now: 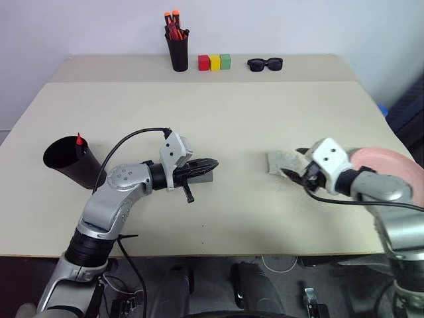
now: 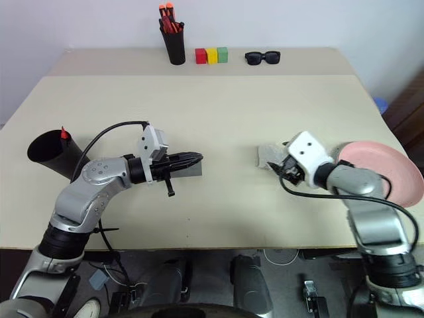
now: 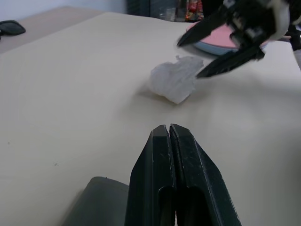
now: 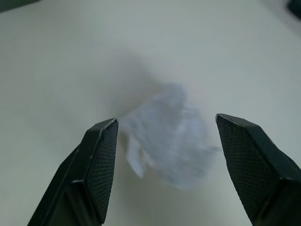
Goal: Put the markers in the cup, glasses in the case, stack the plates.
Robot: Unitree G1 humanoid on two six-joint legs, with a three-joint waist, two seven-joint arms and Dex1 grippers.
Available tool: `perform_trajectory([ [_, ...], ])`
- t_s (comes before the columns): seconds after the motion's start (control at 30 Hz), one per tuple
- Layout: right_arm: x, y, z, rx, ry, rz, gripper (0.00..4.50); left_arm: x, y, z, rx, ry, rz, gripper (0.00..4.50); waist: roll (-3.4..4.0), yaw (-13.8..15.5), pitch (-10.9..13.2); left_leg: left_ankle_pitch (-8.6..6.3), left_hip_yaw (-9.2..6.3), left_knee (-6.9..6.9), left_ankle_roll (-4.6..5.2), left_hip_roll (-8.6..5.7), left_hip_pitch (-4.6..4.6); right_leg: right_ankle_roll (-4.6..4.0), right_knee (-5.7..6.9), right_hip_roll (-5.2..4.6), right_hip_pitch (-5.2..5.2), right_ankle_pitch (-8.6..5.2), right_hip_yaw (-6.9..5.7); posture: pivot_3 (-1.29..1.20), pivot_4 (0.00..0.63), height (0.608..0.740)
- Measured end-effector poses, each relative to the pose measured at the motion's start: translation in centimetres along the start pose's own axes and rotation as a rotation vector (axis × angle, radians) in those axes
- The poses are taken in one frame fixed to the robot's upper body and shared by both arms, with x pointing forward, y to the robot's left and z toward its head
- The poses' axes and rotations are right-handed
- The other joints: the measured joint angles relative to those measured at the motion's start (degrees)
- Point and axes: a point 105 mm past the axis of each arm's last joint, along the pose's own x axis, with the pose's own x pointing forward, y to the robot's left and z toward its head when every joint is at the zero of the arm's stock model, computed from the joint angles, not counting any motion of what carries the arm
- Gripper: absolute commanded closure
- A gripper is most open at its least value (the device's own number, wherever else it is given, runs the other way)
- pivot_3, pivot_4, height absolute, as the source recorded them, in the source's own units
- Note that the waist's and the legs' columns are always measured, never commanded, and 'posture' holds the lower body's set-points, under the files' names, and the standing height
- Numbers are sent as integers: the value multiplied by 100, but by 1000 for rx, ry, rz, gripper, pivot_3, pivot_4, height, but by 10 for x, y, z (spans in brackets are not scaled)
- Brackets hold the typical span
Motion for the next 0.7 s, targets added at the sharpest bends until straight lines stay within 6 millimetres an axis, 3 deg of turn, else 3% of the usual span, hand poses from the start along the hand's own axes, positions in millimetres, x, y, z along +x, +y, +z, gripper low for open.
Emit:
perform_trajectory([
  [0.1, 12, -4, -14, 17, 45, -45, 1154, -1, -1, 0, 3, -1, 5, 4500, 0, 9, 0, 0, 0, -1, 0, -1, -1, 0, 0, -2, 0, 0, 0, 0, 150, 740],
  [0.2, 16, -10, -26, 29, 80, -90, 2499, -3, -3, -2, -4, 1, 18, 4500, 0, 5, 0, 0, 1, -3, 0, -1, -1, 1, -1, -4, -1, 0, 0, 0, 150, 740],
  [0.33, 14, -9, -22, 26, 65, -91, 4464, -4, -5, -3, -8, 1, 25, 4500, 0, 3, 0, 0, -3, -4, 0, 0, -1, 2, 1, 0, -1, 1, -1, 0, 150, 740],
  [0.47, -4, -24, -19, 19, 63, -165, 4464, -4, -6, -2, -8, -1, 27, 4500, 1, 18, 0, 0, -2, -1, 0, -1, -2, 1, 0, -2, 0, 1, -1, 0, 150, 740],
  [0.6, -53, -69, -36, 7, 158, -366, 4464, -4, -6, -2, -9, -1, 23, 4500, 0, 45, 0, 0, 0, 0, 0, -6, -5, 2, -7, -8, 4, -1, -1, 0, 150, 740],
  [0.7, -93, -92, -57, 5, 270, -490, 4464, -1, -7, -2, -9, -3, 1, 4500, 0, 23, 0, 0, 1, -5, 0, -4, -2, 1, -7, -3, 3, -1, -1, 0, 150, 740],
])
